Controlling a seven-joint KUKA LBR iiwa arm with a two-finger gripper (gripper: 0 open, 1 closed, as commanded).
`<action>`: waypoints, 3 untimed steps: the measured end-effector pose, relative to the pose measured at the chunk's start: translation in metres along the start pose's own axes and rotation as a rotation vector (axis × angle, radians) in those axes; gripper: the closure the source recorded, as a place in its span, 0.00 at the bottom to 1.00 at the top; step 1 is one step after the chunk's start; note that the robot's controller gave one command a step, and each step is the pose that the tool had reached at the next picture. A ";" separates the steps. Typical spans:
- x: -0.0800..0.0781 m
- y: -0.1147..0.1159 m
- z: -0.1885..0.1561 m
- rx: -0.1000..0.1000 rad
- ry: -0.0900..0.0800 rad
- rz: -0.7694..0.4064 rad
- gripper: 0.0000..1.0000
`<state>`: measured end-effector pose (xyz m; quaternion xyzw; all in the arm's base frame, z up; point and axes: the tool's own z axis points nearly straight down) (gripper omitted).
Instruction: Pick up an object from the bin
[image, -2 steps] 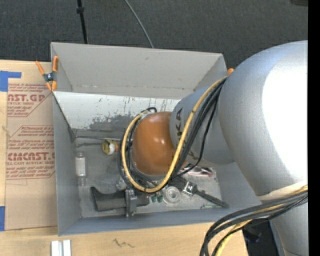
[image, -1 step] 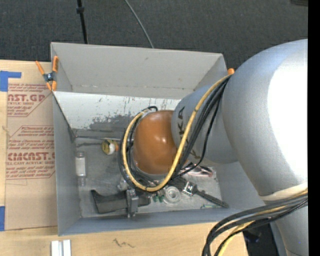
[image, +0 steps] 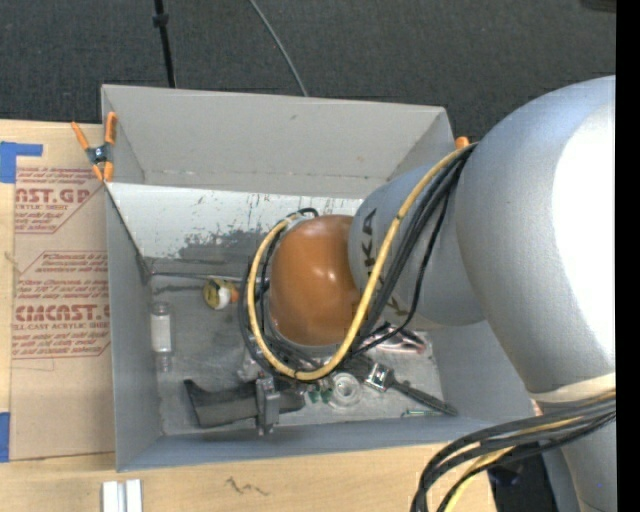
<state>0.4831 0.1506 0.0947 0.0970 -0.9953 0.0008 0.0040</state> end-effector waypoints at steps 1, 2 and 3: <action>0.000 0.000 -0.017 0.000 0.000 0.000 1.00; 0.000 0.000 -0.032 0.000 -0.005 0.000 1.00; 0.000 0.000 -0.039 0.000 -0.008 0.000 1.00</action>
Offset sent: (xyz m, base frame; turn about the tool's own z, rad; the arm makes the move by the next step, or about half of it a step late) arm -0.0002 0.0000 0.0411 0.0000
